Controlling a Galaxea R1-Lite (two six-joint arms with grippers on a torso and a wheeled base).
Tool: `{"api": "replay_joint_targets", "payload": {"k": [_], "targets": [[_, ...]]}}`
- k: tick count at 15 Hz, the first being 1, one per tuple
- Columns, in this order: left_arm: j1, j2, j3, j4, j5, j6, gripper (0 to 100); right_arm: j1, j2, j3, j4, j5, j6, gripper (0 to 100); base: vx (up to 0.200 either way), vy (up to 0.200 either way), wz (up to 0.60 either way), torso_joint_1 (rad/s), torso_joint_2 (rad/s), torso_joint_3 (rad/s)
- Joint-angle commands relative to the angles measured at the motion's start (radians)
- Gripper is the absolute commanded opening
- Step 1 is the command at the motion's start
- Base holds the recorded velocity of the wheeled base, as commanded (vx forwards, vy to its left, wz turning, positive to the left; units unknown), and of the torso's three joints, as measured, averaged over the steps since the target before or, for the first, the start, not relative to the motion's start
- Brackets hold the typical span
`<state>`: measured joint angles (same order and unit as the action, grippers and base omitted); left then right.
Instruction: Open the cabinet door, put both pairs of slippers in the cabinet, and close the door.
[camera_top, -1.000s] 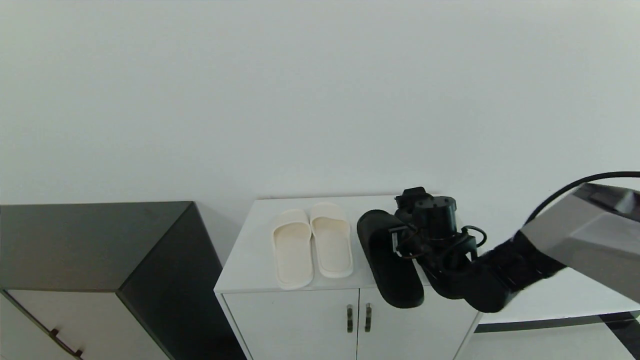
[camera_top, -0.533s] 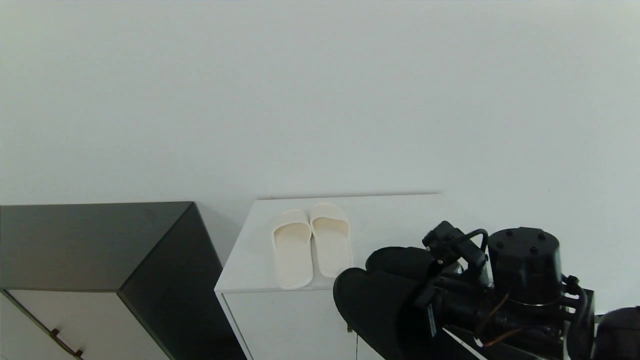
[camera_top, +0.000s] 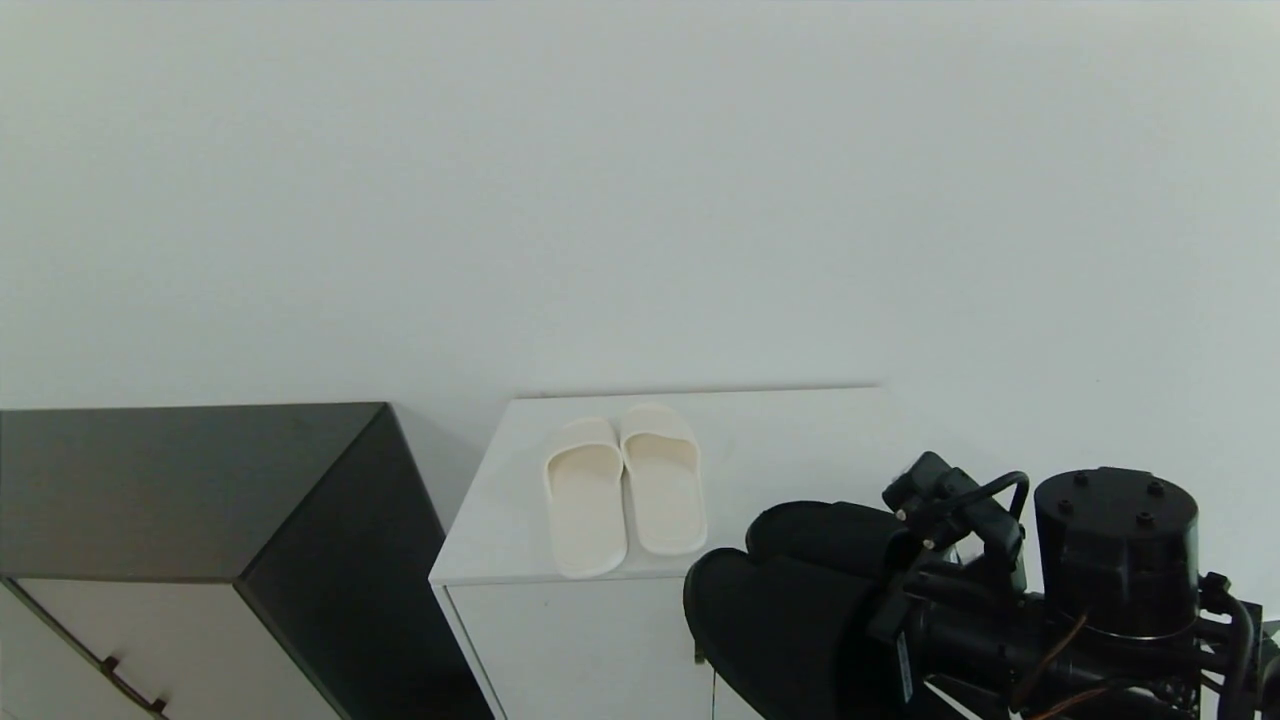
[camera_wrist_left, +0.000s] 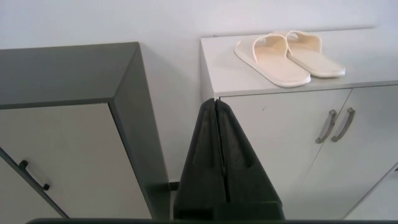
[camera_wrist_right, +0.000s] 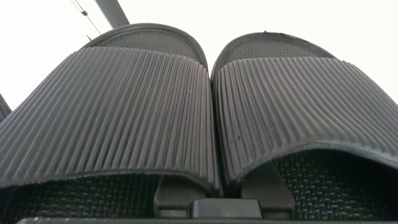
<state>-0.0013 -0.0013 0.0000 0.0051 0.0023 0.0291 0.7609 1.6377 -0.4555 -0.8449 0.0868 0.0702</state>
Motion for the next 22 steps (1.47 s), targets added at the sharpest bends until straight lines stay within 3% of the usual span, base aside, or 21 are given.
{"api": "replay_joint_targets", "payload": {"k": [1,18,21,22], "targets": [[0.000,0.001,0.000,-0.001,-0.001,0.000,0,0.000,-0.001,0.003,0.001,0.001,-0.001,0,0.000,0.000,0.00,0.000,0.00,0.000],[0.001,0.001,0.000,-0.002,-0.001,-0.006,0,0.008,0.014,0.023,0.001,0.004,-0.006,0,0.000,0.000,0.00,0.000,0.00,0.000],[0.000,0.001,-0.002,-0.002,0.002,-0.035,0,0.008,0.013,0.024,0.000,0.002,-0.006,0,0.000,0.000,0.00,-0.080,0.17,0.088],[0.000,0.001,-0.002,-0.002,0.005,-0.037,100,0.008,0.011,0.024,0.000,0.002,-0.006,0,0.000,0.000,0.00,-0.149,0.34,0.173]]}}
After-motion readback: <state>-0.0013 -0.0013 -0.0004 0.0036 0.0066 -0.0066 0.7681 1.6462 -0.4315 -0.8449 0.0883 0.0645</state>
